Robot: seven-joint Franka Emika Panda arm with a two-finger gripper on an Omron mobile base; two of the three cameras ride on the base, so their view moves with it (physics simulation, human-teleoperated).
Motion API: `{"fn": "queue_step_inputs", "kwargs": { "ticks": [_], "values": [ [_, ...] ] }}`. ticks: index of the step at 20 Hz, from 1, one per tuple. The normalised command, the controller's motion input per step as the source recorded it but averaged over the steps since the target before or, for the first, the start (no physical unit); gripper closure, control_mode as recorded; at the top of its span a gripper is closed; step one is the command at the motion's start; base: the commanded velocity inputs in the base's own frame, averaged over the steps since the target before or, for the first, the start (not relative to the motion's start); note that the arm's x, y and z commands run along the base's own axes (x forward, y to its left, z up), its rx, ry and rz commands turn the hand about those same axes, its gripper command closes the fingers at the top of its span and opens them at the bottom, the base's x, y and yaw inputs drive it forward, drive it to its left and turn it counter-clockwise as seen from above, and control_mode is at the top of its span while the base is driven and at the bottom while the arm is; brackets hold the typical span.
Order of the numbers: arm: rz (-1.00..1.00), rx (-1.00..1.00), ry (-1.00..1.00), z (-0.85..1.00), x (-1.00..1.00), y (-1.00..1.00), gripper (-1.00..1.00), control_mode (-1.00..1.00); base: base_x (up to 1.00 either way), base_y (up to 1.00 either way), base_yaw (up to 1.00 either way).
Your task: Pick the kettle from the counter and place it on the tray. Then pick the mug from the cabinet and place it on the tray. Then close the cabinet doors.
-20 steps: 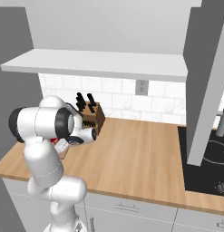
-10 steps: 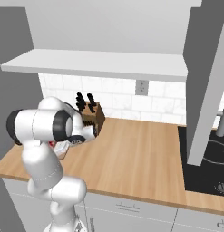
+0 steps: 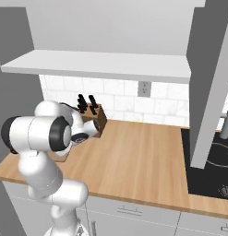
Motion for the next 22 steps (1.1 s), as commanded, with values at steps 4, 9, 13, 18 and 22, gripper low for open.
{"fn": "queue_step_inputs", "kwargs": {
  "ticks": [4,9,13,18,22],
  "values": [
    [0.0,-0.17,0.0,0.0,-0.07,-0.13,1.0,-1.0,0.0,0.0,0.0],
    [0.0,-0.17,-0.01,-0.03,-0.05,-0.02,1.0,-1.0,0.0,0.0,0.0],
    [0.0,-0.13,0.0,-0.01,0.0,0.0,1.0,-1.0,0.0,0.0,0.0],
    [0.0,-0.09,0.0,-0.04,0.0,0.0,1.0,-1.0,0.0,0.0,0.0],
    [0.0,-0.06,0.0,-0.09,0.0,0.0,-1.0,-1.0,0.0,0.0,0.0]
  ]
}}
